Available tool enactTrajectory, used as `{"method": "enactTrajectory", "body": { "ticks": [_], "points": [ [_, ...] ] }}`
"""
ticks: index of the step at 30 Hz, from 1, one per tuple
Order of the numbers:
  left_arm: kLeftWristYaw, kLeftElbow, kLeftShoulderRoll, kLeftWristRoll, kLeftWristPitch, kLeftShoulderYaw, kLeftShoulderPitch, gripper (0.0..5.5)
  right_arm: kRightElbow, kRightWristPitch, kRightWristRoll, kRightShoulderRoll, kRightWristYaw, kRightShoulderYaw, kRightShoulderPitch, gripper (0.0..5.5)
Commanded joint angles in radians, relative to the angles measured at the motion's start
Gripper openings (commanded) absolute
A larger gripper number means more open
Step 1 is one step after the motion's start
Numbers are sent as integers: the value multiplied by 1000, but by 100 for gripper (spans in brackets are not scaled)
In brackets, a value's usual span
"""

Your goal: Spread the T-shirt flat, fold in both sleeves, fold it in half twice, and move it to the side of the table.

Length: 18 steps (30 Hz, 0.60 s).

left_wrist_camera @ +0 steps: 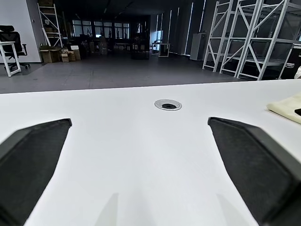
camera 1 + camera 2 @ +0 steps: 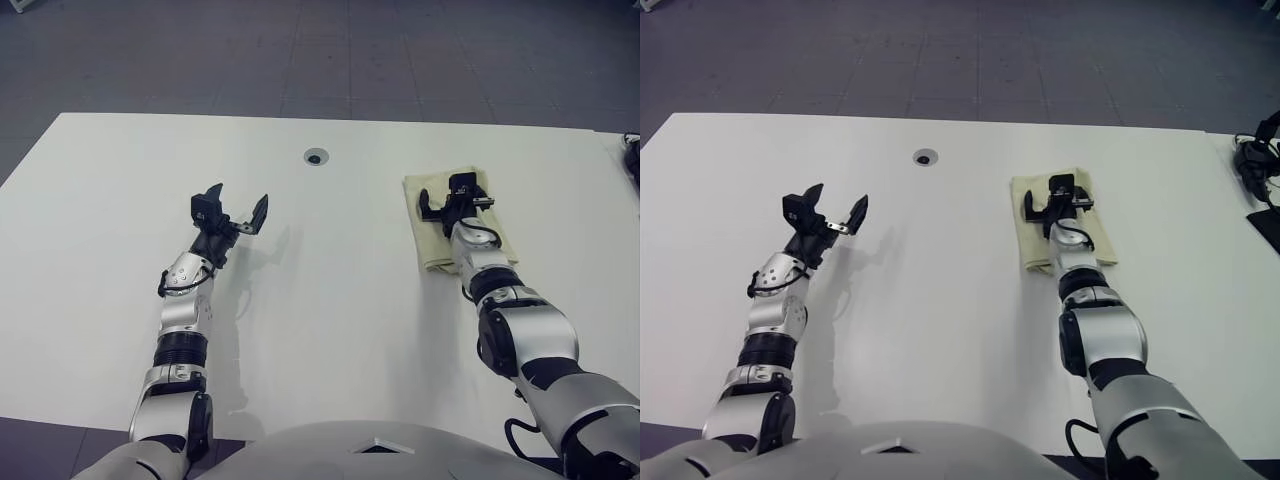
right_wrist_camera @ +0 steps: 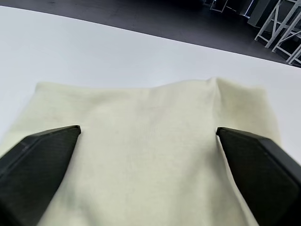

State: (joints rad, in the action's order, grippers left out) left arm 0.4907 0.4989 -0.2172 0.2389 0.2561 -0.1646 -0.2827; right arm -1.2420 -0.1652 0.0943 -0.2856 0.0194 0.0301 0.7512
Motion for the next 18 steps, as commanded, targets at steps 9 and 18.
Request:
{"method": "enactTrajectory", "body": {
  "ticks": [9, 18],
  "points": [
    [-113, -16, -5, -65, 36, -3, -26, 540, -43, -35, -25, -51, -43, 82, -31, 536],
    [-415, -466, 134, -159, -108, 38, 75, 540, 747, -57, 24, -18, -28, 145, -248, 536]
  ]
}}
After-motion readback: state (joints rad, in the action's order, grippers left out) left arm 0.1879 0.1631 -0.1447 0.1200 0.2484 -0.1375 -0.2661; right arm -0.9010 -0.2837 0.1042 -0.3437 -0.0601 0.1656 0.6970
